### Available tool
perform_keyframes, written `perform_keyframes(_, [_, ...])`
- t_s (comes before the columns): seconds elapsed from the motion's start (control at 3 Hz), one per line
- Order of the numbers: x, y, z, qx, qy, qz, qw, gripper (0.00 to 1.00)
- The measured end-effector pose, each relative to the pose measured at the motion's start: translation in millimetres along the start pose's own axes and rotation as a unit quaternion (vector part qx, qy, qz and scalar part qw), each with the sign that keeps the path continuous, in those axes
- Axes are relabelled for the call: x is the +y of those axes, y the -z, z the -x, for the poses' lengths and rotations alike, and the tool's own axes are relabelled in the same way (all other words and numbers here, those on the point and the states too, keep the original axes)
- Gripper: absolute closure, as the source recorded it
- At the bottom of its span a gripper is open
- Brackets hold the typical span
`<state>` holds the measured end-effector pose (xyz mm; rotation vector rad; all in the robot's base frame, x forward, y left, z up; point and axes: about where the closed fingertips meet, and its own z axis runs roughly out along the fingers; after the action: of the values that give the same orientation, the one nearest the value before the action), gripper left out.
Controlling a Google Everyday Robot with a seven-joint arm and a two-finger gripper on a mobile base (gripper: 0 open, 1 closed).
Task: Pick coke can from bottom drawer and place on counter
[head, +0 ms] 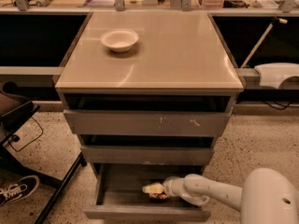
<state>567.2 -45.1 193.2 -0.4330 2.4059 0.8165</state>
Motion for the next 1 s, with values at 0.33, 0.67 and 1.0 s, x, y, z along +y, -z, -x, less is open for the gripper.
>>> perform_keyframes(0.33, [-6,-6,-7,0.01,0.006,0.008,0.9999,0.0])
perform_keyframes(0.67, [-26,2,-23,0.026,0.049,-0.004,0.9985,0.0])
perform_keyframes(1.0, [-26,2,-23,0.026,0.048,-0.004,0.9985,0.0])
